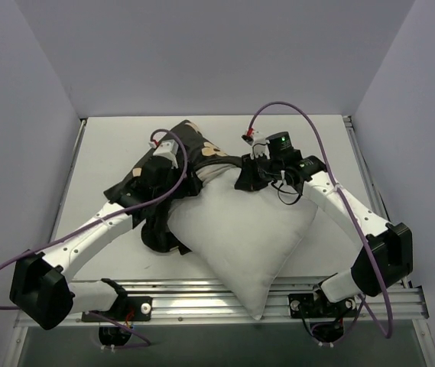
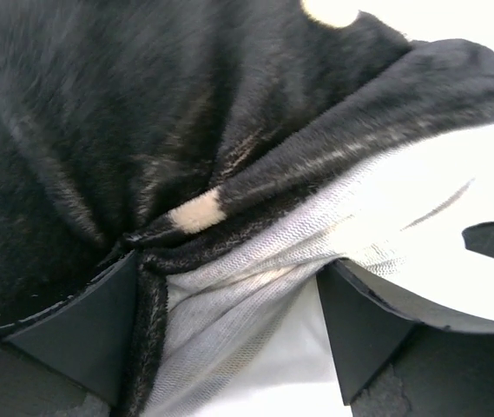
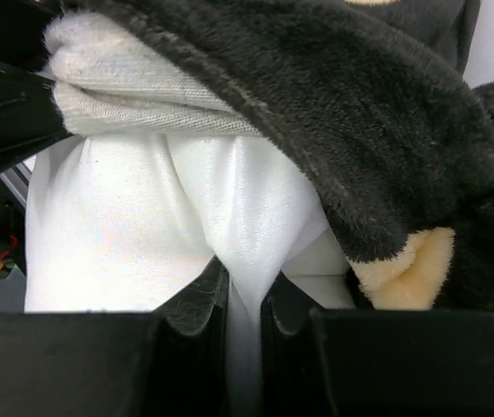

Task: Remove the pillowcase from the pillow

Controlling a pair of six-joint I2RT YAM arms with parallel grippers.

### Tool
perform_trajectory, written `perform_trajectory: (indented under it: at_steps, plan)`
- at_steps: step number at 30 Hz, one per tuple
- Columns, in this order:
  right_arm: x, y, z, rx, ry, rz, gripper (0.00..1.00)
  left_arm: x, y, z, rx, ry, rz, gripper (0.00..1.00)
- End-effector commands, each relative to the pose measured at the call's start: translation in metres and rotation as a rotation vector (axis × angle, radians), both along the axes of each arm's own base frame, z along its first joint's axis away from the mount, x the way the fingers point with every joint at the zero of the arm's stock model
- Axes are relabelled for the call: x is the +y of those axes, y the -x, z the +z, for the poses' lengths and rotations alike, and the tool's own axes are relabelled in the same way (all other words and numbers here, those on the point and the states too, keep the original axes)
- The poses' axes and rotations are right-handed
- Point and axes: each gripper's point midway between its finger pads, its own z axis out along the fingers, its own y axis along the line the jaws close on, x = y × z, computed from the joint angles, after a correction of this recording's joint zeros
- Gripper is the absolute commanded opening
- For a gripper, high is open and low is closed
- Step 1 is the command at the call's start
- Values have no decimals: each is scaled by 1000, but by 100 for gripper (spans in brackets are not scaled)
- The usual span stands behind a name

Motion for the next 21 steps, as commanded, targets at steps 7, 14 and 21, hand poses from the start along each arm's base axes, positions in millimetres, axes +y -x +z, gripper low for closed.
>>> perform_trajectory:
  at_steps: [7, 14, 21]
  plan:
    - [20, -7, 101, -337, 6, 140, 0, -17, -14, 119, -197, -125, -255, 95]
    - [22, -17, 113, -404, 69, 144, 0, -43, -33, 133, -256, -169, -376, 96]
    - [22, -21, 116, -422, 81, 137, 0, -48, -33, 102, -197, -223, -417, 92]
